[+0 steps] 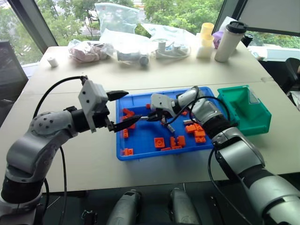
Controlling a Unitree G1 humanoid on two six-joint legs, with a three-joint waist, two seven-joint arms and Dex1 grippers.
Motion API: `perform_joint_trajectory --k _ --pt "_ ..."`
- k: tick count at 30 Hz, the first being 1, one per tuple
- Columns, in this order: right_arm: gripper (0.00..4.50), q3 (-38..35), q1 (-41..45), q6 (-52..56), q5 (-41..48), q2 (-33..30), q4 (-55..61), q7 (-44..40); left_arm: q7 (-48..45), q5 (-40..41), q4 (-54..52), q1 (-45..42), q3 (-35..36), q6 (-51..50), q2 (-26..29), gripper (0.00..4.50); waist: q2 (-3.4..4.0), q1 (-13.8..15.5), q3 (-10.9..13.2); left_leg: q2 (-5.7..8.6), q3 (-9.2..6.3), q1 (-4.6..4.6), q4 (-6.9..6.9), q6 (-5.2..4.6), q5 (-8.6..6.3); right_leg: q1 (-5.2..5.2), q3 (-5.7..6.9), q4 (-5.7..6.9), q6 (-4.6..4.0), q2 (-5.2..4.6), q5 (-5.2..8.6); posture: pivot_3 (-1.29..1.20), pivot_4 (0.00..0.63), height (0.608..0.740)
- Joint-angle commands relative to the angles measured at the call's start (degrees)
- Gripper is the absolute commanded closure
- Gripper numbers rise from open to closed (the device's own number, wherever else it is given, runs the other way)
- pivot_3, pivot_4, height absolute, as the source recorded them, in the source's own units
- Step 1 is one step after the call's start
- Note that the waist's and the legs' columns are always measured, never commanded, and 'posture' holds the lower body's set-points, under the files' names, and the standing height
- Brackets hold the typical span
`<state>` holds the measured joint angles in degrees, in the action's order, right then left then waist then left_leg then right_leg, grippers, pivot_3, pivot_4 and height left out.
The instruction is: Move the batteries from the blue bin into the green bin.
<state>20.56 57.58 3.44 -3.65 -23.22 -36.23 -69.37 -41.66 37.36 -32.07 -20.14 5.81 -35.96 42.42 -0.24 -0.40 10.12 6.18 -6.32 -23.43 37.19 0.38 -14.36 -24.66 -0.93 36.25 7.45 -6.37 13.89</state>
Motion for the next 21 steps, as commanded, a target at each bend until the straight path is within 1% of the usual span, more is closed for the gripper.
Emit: perform_joint_trajectory --k 1,3,5,8,11,14,17,19,20,21 --pt "4.48 -9.62 -2.25 6.93 4.24 -8.96 14.59 0.78 -0.22 -0.62 -0.31 -0.88 0.02 1.14 -0.20 0.00 0.00 0.39 0.00 0.01 -0.01 0.00 0.01 0.00 0.00 0.01 0.00 -0.01 0.00 -0.01 0.00 0.00 0.150 0.740" --pt "4.48 -14.21 -5.11 11.63 5.51 -14.94 20.94 1.93 -0.48 -0.65 -0.07 -1.02 -0.34 1.39 -0.65 0.00 0.00 1.00 0.00 0.03 0.01 0.00 0.01 -0.02 -0.01 0.03 0.00 -0.04 0.00 -0.03 0.00 0.00 0.150 0.740" --pt "4.48 -21.42 -10.40 15.10 5.04 -24.49 25.06 3.98 -1.01 -1.02 0.78 -1.29 -1.26 1.96 -1.33 0.00 0.00 1.16 0.00 0.01 0.02 0.00 0.00 -0.03 -0.02 0.04 0.01 -0.06 0.00 -0.03 0.00 0.00 0.150 0.740" --pt "4.48 -28.96 -16.70 20.49 6.35 -32.85 28.58 5.54 -2.32 -1.65 2.48 -2.23 -2.71 2.91 -2.23 0.00 0.00 1.18 0.00 0.01 0.04 0.00 -0.03 -0.04 -0.02 0.08 0.04 -0.09 -0.01 -0.05 0.01 0.00 0.150 0.740" --pt "4.48 -32.45 -22.76 21.66 6.63 -37.69 30.00 6.22 -3.97 -2.49 4.99 -4.26 -4.10 4.11 -3.20 0.00 0.02 0.48 -0.01 -0.04 0.18 0.08 -0.05 -0.15 -0.08 0.08 -0.07 -0.05 -0.01 -0.05 0.01 0.00 0.150 0.740" --pt "4.48 -32.97 -27.52 20.79 5.97 -40.03 30.92 6.89 -5.40 -3.22 7.02 -5.98 -5.15 5.11 -3.89 0.00 0.06 -0.65 -0.03 -0.12 0.20 0.14 -0.06 -0.29 -0.16 0.09 -0.10 -0.01 -0.01 -0.04 0.00 0.00 0.150 0.740" --pt "4.48 -33.09 -31.02 20.33 6.06 -40.92 31.79 7.48 -6.64 -4.26 8.88 -7.70 -6.30 6.06 -4.66 0.00 0.07 -0.40 -0.03 -0.14 0.22 0.15 -0.07 -0.27 -0.15 0.09 -0.12 0.01 -0.01 0.00 0.01 0.00 0.150 0.740" --pt "3.46 -33.17 -31.74 21.57 7.45 -40.17 33.09 7.80 -7.04 -4.58 9.47 -8.20 -6.56 6.37 -4.96 0.00 0.09 -0.33 -0.02 -0.08 0.25 0.14 -0.04 -0.20 -0.11 0.09 -0.14 0.01 0.00 -0.01 0.00 0.00 0.150 0.740" --pt "3.05 -33.05 -31.94 21.98 7.92 -39.85 33.58 8.03 -7.22 -4.78 9.73 -8.37 -6.63 6.51 -5.08 0.00 0.09 -0.32 -0.01 -0.08 0.26 0.13 -0.03 -0.20 -0.11 0.09 -0.15 0.01 0.00 -0.02 0.00 0.00 0.150 0.740" --pt "2.51 -32.92 -31.98 22.32 8.33 -39.45 33.92 8.33 -7.40 -4.97 9.86 -8.45 -6.71 6.65 -5.15 0.00 0.08 -0.27 -0.02 -0.08 0.25 0.13 -0.02 -0.20 -0.10 0.09 -0.15 0.01 0.00 -0.02 0.00 0.00 0.150 0.740"
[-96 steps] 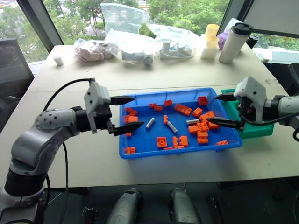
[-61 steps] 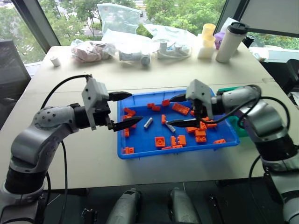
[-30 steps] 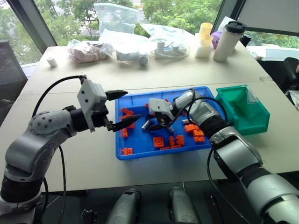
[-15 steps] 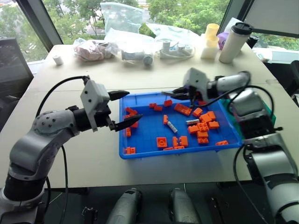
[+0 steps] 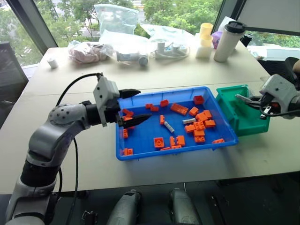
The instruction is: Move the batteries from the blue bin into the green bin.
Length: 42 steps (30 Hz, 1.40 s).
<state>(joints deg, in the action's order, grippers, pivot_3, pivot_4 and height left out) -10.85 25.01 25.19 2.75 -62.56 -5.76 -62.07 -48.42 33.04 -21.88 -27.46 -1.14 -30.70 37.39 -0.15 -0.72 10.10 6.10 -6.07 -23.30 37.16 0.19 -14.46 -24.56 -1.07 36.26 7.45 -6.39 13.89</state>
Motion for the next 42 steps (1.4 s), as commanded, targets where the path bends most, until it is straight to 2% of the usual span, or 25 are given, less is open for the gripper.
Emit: perform_joint_trajectory --k 1,4,5,8,10,12,17,21,23,26,37,40,42 --pt "2.00 -1.39 0.56 0.75 2.22 0.04 3.65 1.30 -0.77 -0.79 -0.26 -1.17 0.20 1.49 -0.17 0.00 -0.01 0.09 0.01 0.00 -0.01 0.00 0.00 0.00 0.00 0.00 0.00 0.00 0.00 0.00 0.00 0.00 0.150 0.740" --pt "0.43 -1.15 4.38 2.24 5.27 1.59 6.46 1.87 -0.81 -0.70 -0.96 -0.70 0.53 1.19 -0.01 0.00 -0.01 0.02 0.01 0.01 -0.02 0.00 0.01 0.00 0.00 0.01 0.01 0.00 0.00 -0.01 0.00 0.00 0.150 0.740" --pt "0.02 -0.77 6.04 3.40 6.57 2.37 8.01 1.94 -0.70 -0.90 -1.17 -0.54 0.53 1.17 0.05 0.00 -0.01 -0.03 0.01 0.00 -0.02 0.00 0.00 0.00 0.00 0.01 0.01 -0.01 0.00 0.00 0.00 0.00 0.150 0.740" --pt "0.02 1.49 10.01 10.94 12.06 6.51 14.48 2.51 -0.38 -1.06 -1.46 -0.37 0.71 1.09 -0.06 0.00 -0.02 -0.07 0.01 -0.03 -0.03 0.00 -0.02 0.07 0.04 -0.02 0.01 -0.01 0.00 0.01 0.00 0.00 0.150 0.740" --pt "0.02 4.85 9.84 16.00 16.15 10.13 21.05 2.52 0.08 -1.12 -1.85 -0.15 0.89 0.89 -0.23 0.00 -0.03 0.07 0.01 -0.05 -0.08 -0.01 -0.02 0.10 0.06 -0.01 0.02 -0.02 0.00 -0.01 0.00 0.00 0.150 0.740" --pt "0.02 7.67 8.58 17.00 16.39 11.61 23.80 2.88 0.46 -1.11 -2.42 0.13 1.01 0.63 -0.21 0.00 -0.06 0.22 0.01 -0.05 -0.12 -0.03 0.01 0.11 0.06 0.02 0.06 -0.03 0.00 -0.03 0.00 0.00 0.150 0.740" --pt "0.02 13.50 8.07 20.58 15.49 15.98 22.75 7.32 1.22 -0.79 -3.54 1.21 2.21 -0.30 0.55 0.00 -0.06 1.38 0.01 0.10 -0.11 -0.09 0.13 0.08 0.05 0.03 0.08 -0.05 0.00 -0.09 0.00 0.00 0.150 0.740" --pt "0.02 15.92 7.32 21.89 15.43 16.96 23.60 8.31 1.78 -0.71 -3.73 1.48 2.46 -0.53 0.64 0.00 -0.06 1.45 0.01 0.08 -0.14 -0.09 0.10 0.08 0.05 0.02 0.11 -0.05 0.00 -0.08 0.00 0.00 0.150 0.740" --pt "0.02 20.52 6.95 25.17 14.11 20.25 23.20 11.66 2.37 -0.63 -4.67 1.97 2.90 -0.89 0.96 0.00 -0.16 1.32 -0.05 0.08 -0.13 -0.08 0.10 0.08 0.05 0.02 0.10 -0.05 0.01 -0.07 0.00 0.00 0.150 0.740" --pt "0.02 25.30 6.72 27.15 11.52 21.92 22.34 14.11 2.90 -0.44 -5.95 2.58 3.44 -1.42 1.35 0.00 -0.17 1.02 -0.05 0.01 -0.14 -0.06 0.04 0.09 0.05 -0.01 0.09 -0.03 0.00 -0.05 0.00 0.00 0.150 0.740" --pt "0.02 30.44 9.29 28.14 7.58 25.73 16.79 17.75 4.01 -0.53 -7.42 3.50 3.93 -2.07 1.68 0.00 -0.17 1.27 -0.05 0.05 -0.14 -0.07 0.07 0.10 0.05 -0.01 0.10 -0.03 0.00 -0.02 0.00 0.00 0.150 0.740" --pt "0.75 31.44 9.45 27.06 6.54 24.88 16.45 17.02 4.45 -0.61 -7.71 3.78 4.10 -2.19 1.52 0.00 -0.17 1.26 -0.05 0.05 -0.14 -0.07 0.06 0.10 0.05 -0.01 0.10 -0.02 0.00 -0.02 0.00 0.00 0.150 0.740" --pt "1.81 31.63 9.38 26.65 6.03 24.45 16.47 16.75 4.67 -0.59 -7.90 4.04 4.20 -2.20 1.51 0.00 -0.17 1.26 -0.05 0.05 -0.14 -0.07 0.06 0.10 0.05 -0.01 0.10 -0.03 0.00 -0.01 0.00 0.00 0.150 0.740"
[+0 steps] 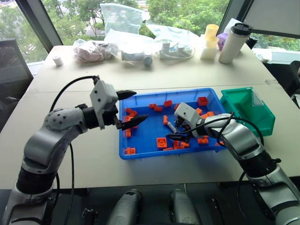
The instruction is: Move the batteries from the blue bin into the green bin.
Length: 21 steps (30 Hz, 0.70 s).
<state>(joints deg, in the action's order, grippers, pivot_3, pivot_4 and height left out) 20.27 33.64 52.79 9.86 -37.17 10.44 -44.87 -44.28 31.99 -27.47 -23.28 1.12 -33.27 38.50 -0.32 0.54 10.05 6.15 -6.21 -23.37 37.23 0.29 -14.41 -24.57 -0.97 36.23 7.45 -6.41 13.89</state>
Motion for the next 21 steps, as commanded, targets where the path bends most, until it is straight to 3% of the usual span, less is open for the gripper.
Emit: perform_joint_trajectory --k 1,5,6,10,14,21 --pt "2.21 0.14 0.82 -0.83 -0.95 -0.89 0.48 -0.56 0.58 0.42 -2.34 0.01 1.97 0.43 0.45 0.00 0.00 0.03 0.00 0.00 0.00 0.00 0.00 0.00 0.00 0.00 0.00 0.00 0.00 0.00 0.00 0.00 0.150 0.740" --pt "4.22 -1.15 1.69 -0.39 -0.92 -1.26 1.44 -0.81 0.72 0.46 -2.41 0.26 1.93 0.50 0.48 0.00 0.00 0.01 0.00 0.00 0.00 0.00 0.00 0.00 0.00 0.00 0.00 0.00 0.00 0.00 0.00 0.00 0.150 0.740" --pt "4.49 -2.02 2.19 -0.64 -1.10 -1.43 1.47 -0.43 0.72 0.41 -2.40 0.25 1.87 0.54 0.48 0.00 0.00 0.01 0.00 0.00 0.00 0.00 0.00 0.00 0.00 0.00 0.00 0.00 0.00 0.00 0.00 0.00 0.150 0.740" --pt "4.49 -9.98 7.05 -1.25 -1.93 -5.15 -1.72 2.57 0.42 0.22 -1.68 -0.38 1.49 0.81 0.36 0.00 0.01 0.15 0.02 0.03 0.01 -0.01 0.00 0.00 0.00 -0.01 0.00 0.00 0.00 -0.01 0.00 0.00 0.150 0.740" --pt "4.49 -20.30 10.94 -1.96 -2.93 -14.66 -9.27 3.91 -0.51 -0.18 -0.94 -0.46 0.81 1.45 0.37 0.00 0.01 0.27 0.01 0.02 -0.01 -0.02 -0.04 0.00 0.00 0.00 0.03 -0.05 0.00 -0.02 0.00 0.00 0.150 0.740" --pt "4.49 -23.70 4.80 -7.15 -6.24 -24.73 -15.13 3.66 -1.96 -0.93 1.05 -1.30 -0.39 2.61 -0.49 0.00 0.01 -0.54 0.01 -0.06 0.10 0.02 -0.09 -0.04 -0.03 0.03 0.00 -0.10 -0.01 -0.02 0.00 0.00 0.150 0.740"
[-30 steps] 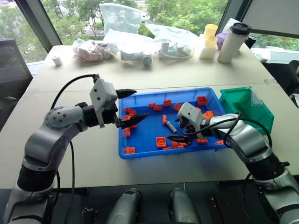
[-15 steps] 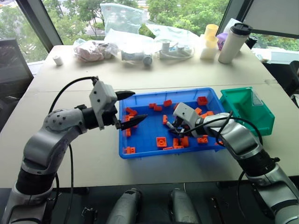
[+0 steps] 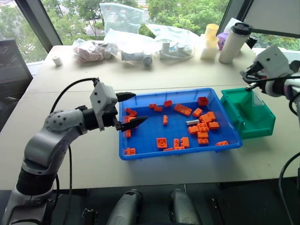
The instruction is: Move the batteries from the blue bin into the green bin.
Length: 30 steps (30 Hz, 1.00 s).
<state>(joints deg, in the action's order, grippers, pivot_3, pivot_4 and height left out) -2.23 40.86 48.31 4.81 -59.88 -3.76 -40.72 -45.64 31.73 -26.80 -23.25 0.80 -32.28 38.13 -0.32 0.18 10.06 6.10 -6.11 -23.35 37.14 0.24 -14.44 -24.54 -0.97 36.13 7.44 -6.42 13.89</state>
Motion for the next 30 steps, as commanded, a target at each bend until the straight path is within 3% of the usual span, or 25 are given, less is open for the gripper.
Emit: perform_joint_trajectory --k 1,3,11,12,15,20,30 --pt "4.49 -1.49 -3.49 -3.15 -1.25 -2.49 -1.18 -0.74 -0.80 -0.91 0.75 -1.63 -0.35 1.89 -0.30 0.00 0.01 -0.27 0.00 -0.02 0.00 0.00 -0.01 -0.02 -0.01 0.00 -0.01 0.02 0.00 0.00 0.00 0.00 0.150 0.740" --pt "4.49 -1.90 -5.46 -3.61 -0.90 -3.01 -0.93 -1.48 -1.07 -1.26 1.27 -2.14 -0.77 2.23 -0.56 0.00 0.04 -0.68 0.01 -0.01 0.01 0.01 0.00 -0.04 -0.02 -0.01 -0.01 0.06 0.00 0.02 0.00 0.00 0.150 0.740" --pt "0.38 -3.04 -8.78 -4.70 0.44 -2.07 0.88 -2.94 -1.80 -1.78 1.93 -2.71 -1.11 2.79 -0.84 0.00 0.05 -0.78 0.01 0.00 0.01 0.00 0.01 -0.03 -0.01 -0.02 -0.02 0.06 0.00 0.01 0.00 0.00 0.150 0.740" --pt "0.03 -3.44 -8.25 -4.34 1.05 -1.73 1.60 -3.06 -1.79 -1.71 1.79 -2.67 -1.01 2.67 -0.82 0.00 0.05 -0.77 0.01 0.01 0.01 0.00 0.01 -0.03 -0.01 -0.02 -0.03 0.06 0.00 0.01 0.00 0.00 0.150 0.740" --pt "0.03 -4.26 -6.81 -5.24 3.81 -0.18 5.21 -4.62 -1.86 -1.79 1.72 -2.61 -0.92 2.61 -0.79 0.00 0.05 -0.77 0.01 0.01 0.01 0.00 0.01 -0.03 -0.01 -0.02 -0.03 0.06 0.00 0.01 0.00 0.00 0.150 0.740" --pt "0.03 1.54 -7.08 -1.14 12.13 4.87 17.76 -11.88 -1.70 -1.75 1.76 -3.09 -0.96 2.31 -0.96 0.00 0.04 -0.92 0.01 -0.04 -0.03 0.00 0.01 -0.05 -0.03 -0.02 -0.03 0.06 0.01 0.06 0.00 0.00 0.150 0.740" --pt "0.03 16.07 -1.42 -13.08 0.81 10.16 2.62 -12.03 -0.76 -1.59 -0.04 -2.28 -0.35 1.47 -0.65 0.00 0.02 0.19 0.02 0.08 -0.06 -0.02 0.11 -0.01 0.00 0.01 0.02 0.05 0.01 -0.03 -0.01 0.00 0.150 0.740"
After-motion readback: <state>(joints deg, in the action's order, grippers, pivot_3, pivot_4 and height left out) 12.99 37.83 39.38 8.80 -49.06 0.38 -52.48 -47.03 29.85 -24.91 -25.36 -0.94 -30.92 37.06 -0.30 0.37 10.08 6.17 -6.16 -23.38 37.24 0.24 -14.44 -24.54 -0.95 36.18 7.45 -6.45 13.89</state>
